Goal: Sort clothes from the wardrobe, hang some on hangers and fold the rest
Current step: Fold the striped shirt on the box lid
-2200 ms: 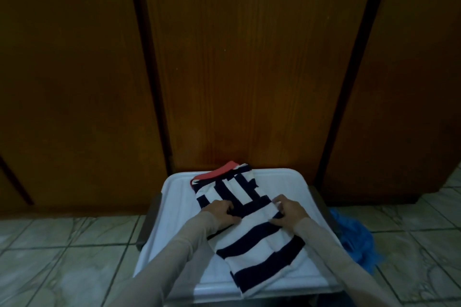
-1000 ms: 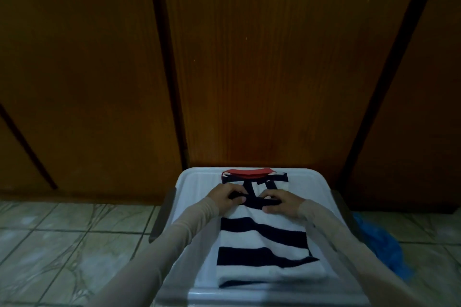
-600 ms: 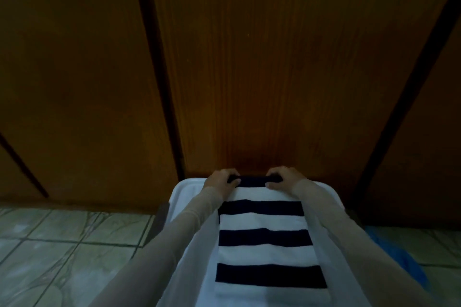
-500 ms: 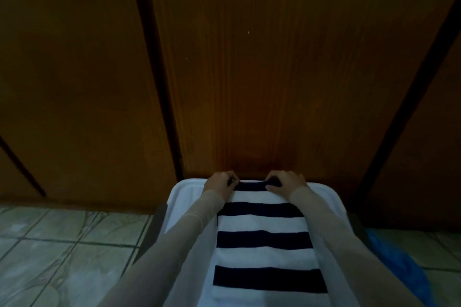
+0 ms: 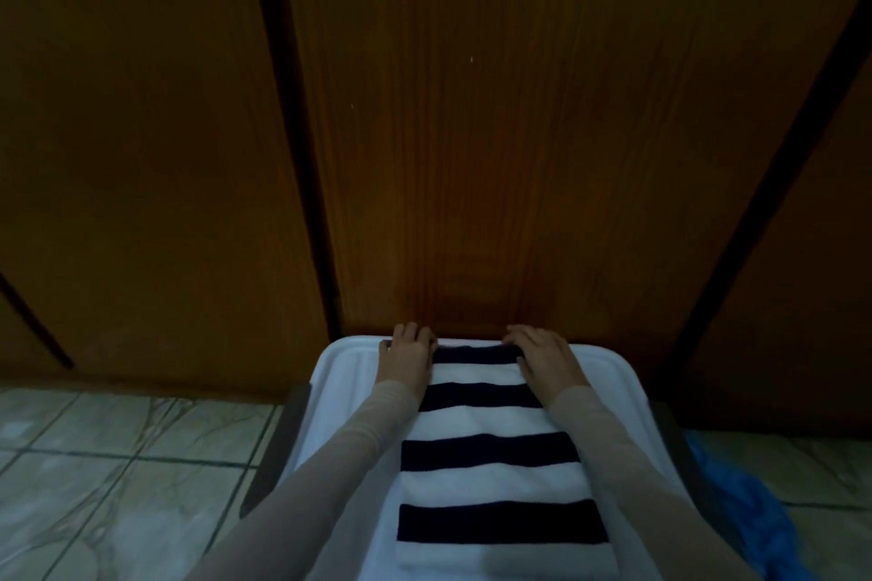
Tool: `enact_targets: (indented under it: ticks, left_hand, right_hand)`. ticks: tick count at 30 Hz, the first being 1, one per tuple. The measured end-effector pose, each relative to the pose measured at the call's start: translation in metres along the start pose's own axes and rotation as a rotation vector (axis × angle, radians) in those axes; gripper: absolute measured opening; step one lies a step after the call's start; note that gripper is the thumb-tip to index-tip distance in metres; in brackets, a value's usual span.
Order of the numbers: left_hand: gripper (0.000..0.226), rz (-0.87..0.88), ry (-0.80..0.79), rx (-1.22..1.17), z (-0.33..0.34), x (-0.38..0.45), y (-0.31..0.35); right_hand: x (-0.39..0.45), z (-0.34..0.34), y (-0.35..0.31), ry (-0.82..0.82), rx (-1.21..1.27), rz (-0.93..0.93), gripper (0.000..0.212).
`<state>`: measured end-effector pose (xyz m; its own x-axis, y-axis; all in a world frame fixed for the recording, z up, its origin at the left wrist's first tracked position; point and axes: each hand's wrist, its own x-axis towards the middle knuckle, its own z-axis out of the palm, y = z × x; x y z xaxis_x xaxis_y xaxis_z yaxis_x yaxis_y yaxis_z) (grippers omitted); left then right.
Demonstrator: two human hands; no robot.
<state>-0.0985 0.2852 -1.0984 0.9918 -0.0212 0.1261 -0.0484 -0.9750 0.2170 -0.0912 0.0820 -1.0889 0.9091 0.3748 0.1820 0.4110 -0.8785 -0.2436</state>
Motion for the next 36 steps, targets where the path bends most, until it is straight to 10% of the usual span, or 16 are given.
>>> enact_targets:
  ticks: [5, 9, 14, 17, 24, 36]
  left_hand:
    - [0.050, 0.156, -0.033, 0.095, 0.003, -0.036, 0.027]
    - [0.106, 0.260, -0.189, 0.073, 0.023, -0.065, 0.041]
    - [0.065, 0.309, -0.232, 0.057, 0.019, -0.072, 0.015]
    - [0.083, 0.356, -0.245, 0.028, 0.014, -0.076, -0.009]
    - [0.044, 0.391, -0.179, -0.023, 0.008, -0.104, -0.049]
    - [0.078, 0.401, -0.335, -0.022, -0.015, -0.135, -0.038]
  right_hand:
    - [-0.028, 0.008, -0.015, -0.199, 0.057, -0.110, 0.050]
    - [-0.048, 0.026, -0.012, -0.289, -0.040, -0.091, 0.094]
    - [-0.063, 0.019, 0.000, -0.339, -0.033, -0.037, 0.091]
    - [-0.072, 0.007, 0.005, -0.378, -0.048, 0.025, 0.051]
    - [-0.102, -0.007, 0.018, -0.385, -0.048, 0.026, 0.064]
    - [-0.138, -0.009, 0.007, -0.220, 0.258, 0.084, 0.045]
